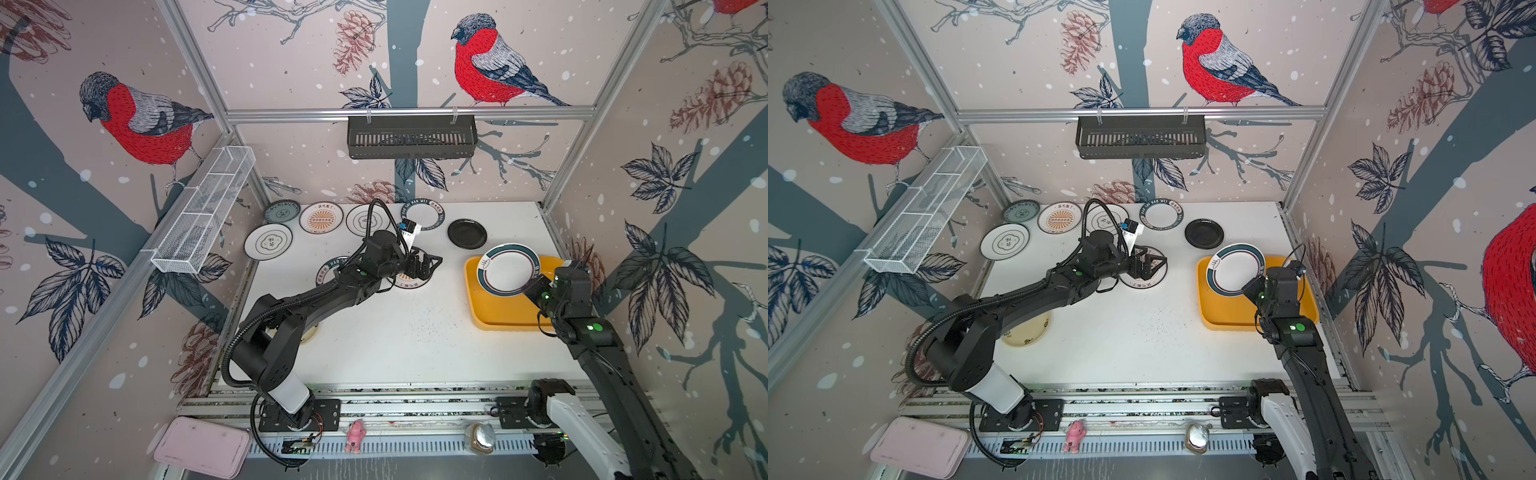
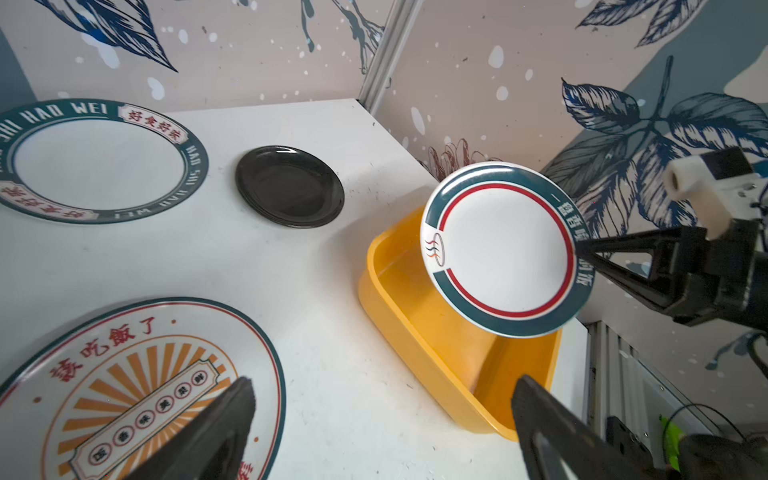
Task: Place the plates into the plastic bin on the countertop
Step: 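Lower the plate into the yellow bin and open the right gripper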
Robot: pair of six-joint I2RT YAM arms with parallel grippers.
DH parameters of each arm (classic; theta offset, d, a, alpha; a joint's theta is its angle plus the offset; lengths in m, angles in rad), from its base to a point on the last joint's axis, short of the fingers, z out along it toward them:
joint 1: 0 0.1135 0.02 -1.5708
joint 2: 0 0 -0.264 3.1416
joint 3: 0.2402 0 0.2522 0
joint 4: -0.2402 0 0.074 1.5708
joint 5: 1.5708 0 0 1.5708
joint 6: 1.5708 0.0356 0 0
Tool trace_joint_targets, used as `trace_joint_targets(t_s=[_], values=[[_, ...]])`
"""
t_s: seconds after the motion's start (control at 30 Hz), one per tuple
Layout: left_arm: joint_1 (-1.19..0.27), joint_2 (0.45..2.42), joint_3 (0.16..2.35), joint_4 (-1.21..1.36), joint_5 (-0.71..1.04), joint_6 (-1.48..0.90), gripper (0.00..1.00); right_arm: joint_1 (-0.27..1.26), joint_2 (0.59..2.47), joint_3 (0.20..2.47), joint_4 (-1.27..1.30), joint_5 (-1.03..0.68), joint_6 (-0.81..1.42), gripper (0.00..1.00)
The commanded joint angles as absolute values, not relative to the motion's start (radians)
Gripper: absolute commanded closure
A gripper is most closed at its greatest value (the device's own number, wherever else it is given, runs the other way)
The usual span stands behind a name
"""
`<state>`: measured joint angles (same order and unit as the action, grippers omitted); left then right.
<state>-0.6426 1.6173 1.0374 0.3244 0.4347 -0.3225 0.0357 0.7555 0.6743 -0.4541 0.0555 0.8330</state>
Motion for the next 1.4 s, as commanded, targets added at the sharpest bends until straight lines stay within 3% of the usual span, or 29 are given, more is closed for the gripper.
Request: trace_joint_targets(t_s=[0.0, 0.17, 0.53, 0.83, 1.37], values=[[-0.644, 1.609, 1.029, 0.407, 0.533, -0.308, 0.03, 0.005, 0.752, 0.66, -0.434, 0.039, 0.853, 1.0], [-0.654, 1.636, 1.043, 0.419, 0.605, -0.313, 0.04, -0.106, 0.744, 0.626, -0.401, -0.049, 0.806, 1.0], [-0.678, 1.641, 1.076, 0.332, 0.581, -0.27, 0.04, -0.37, 0.813, 0.575, -0.328, -0.297, 0.717, 1.0], [-0.678, 1.591, 1.045, 0.29, 0.49, -0.229, 0.04, -0.407, 0.989, 0.661, -0.409, -0.372, 0.503, 1.0], [-0.678, 1.555, 1.029, 0.256, 0.398, -0.197, 0.03, -0.443, 1.248, 0.709, -0.366, -0.463, 0.383, 0.99]])
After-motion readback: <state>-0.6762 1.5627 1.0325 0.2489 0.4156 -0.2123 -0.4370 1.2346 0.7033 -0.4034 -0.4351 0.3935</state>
